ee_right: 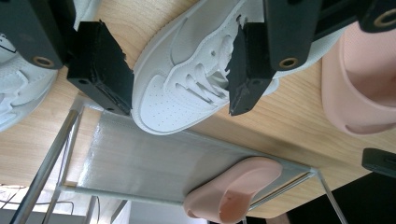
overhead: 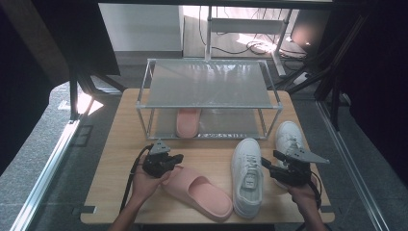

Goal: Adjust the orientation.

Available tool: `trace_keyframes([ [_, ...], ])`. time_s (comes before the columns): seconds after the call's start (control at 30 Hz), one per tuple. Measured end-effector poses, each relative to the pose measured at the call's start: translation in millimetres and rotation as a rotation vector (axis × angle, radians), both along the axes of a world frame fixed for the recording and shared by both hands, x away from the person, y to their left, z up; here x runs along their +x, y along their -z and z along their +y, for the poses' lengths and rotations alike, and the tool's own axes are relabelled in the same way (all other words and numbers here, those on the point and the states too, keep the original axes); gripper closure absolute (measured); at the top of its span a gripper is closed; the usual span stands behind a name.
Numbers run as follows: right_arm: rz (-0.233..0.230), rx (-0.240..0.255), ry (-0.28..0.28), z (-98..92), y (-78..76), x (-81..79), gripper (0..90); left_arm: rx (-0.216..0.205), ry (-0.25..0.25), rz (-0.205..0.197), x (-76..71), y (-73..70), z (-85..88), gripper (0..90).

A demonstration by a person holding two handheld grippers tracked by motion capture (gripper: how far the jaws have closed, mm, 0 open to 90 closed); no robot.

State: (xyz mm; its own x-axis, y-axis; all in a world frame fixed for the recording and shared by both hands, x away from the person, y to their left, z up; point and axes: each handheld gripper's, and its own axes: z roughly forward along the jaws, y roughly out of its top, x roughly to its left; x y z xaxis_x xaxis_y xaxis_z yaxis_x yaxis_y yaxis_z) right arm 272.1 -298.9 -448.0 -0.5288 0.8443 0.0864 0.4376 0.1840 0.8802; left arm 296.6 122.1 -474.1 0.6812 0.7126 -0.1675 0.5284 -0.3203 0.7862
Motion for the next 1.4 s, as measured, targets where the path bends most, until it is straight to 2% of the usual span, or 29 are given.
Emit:
trace_keyframes([
  [0.1,-0.001,-0.003,-0.004,1.2,0.1,-0.2,41.3,-0.010,0.040,0.000,-7.1,-4.5,-8.3,90.0],
  [0.23,0.003,-0.004,-0.007,1.8,0.0,-0.4,41.3,-0.003,0.079,-0.004,-15.0,-7.1,-18.1,90.0],
  [0.37,0.002,-0.002,-0.006,1.6,0.5,-0.1,41.3,-0.043,0.109,0.013,-19.5,-9.9,-21.1,90.0],
  [0.53,0.002,-0.002,-0.008,2.0,0.6,-0.1,41.3,-0.036,0.145,0.015,-29.5,-12.0,-27.7,89.9],
  [0.73,0.003,-0.004,-0.012,3.4,0.7,-0.3,41.3,-0.020,0.186,0.030,-42.8,-7.4,-37.1,89.9],
  [1.07,0.007,0.000,-0.007,1.5,1.9,1.0,41.3,-0.006,0.205,0.067,-63.4,5.9,-42.0,89.9],
  [1.13,0.009,-0.003,-0.008,1.7,2.2,1.1,41.3,0.007,0.209,0.071,-68.8,9.4,-42.2,89.9],
  [1.27,0.005,-0.003,-0.012,4.0,1.9,-0.2,41.3,0.027,0.198,0.075,-74.0,14.2,-39.6,89.9],
  [1.4,0.008,-0.003,-0.012,4.3,2.0,0.2,41.3,0.025,0.198,0.076,-74.4,14.5,-37.3,89.9],
])
